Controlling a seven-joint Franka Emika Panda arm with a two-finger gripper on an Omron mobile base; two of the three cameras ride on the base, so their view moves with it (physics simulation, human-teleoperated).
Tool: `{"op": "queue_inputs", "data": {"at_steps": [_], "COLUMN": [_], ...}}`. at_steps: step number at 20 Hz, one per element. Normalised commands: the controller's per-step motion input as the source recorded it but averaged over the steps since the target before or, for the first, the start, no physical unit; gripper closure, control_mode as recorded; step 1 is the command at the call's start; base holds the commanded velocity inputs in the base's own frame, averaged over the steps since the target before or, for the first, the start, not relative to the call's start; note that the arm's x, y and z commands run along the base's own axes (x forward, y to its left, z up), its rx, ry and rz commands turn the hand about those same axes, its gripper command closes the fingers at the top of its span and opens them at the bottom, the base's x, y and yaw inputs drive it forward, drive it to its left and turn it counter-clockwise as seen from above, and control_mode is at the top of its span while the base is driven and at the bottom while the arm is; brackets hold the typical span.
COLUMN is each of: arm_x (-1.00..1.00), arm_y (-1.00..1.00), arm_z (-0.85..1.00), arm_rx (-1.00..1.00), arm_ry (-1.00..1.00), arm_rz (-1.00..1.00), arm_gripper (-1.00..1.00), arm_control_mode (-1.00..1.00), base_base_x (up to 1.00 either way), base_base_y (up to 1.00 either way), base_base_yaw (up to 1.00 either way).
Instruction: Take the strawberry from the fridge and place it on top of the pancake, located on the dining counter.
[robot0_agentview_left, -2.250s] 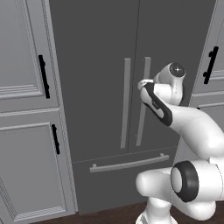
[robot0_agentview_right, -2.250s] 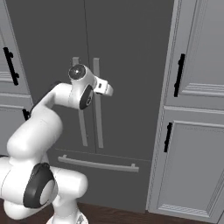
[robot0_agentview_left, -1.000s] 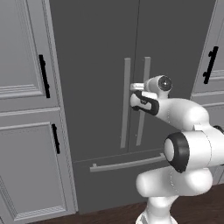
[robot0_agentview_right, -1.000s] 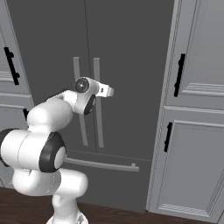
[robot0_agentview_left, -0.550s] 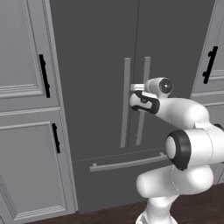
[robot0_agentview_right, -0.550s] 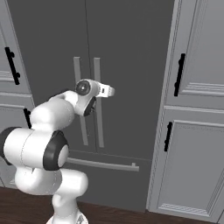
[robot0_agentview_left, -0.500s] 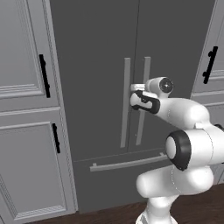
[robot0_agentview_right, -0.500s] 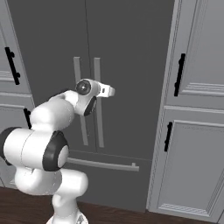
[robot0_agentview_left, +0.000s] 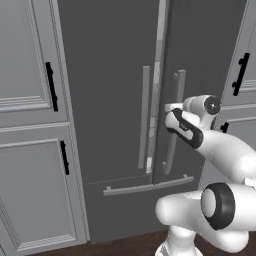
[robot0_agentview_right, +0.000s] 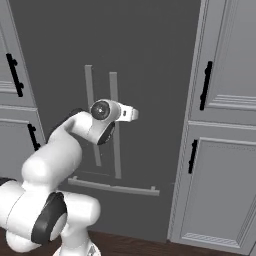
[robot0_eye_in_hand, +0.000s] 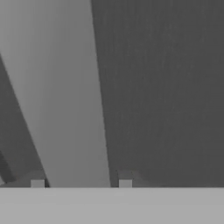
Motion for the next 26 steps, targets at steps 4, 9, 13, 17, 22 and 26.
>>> {"op": "queue_inputs", "data": {"at_steps": [4, 9, 13, 17, 22, 26], "arm_x": [-0.62, -0.33, -0.03, -0.86, -0.83, -0.43], "arm_y": [-0.88, -0.6, -0.09, -0.22, 0.05, 0.28], "arm_z": [0.19, 0.01, -0.09, 0.19, 0.52, 0.55], "arm_rx": [0.0, 0.0, 0.0, 0.0, -0.05, -0.18], "arm_ry": [0.07, 0.12, 0.03, -0.08, -0.02, 0.0], "arm_rz": [0.0, 0.0, 0.0, 0.0, 0.0, 0.0], "arm_gripper": [1.0, -1.0, -1.0, -1.0, -1.0, -1.0], "arm_control_mode": [-1.0, -1.0, -1.0, -1.0, -1.0, -1.0], "base_base_x": [0.0, 0.0, 0.0, 0.0, 0.0, 0.0], "base_base_y": [0.0, 0.0, 0.0, 0.0, 0.0, 0.0], "base_base_yaw": [0.0, 0.0, 0.0, 0.0, 0.0, 0.0]}}
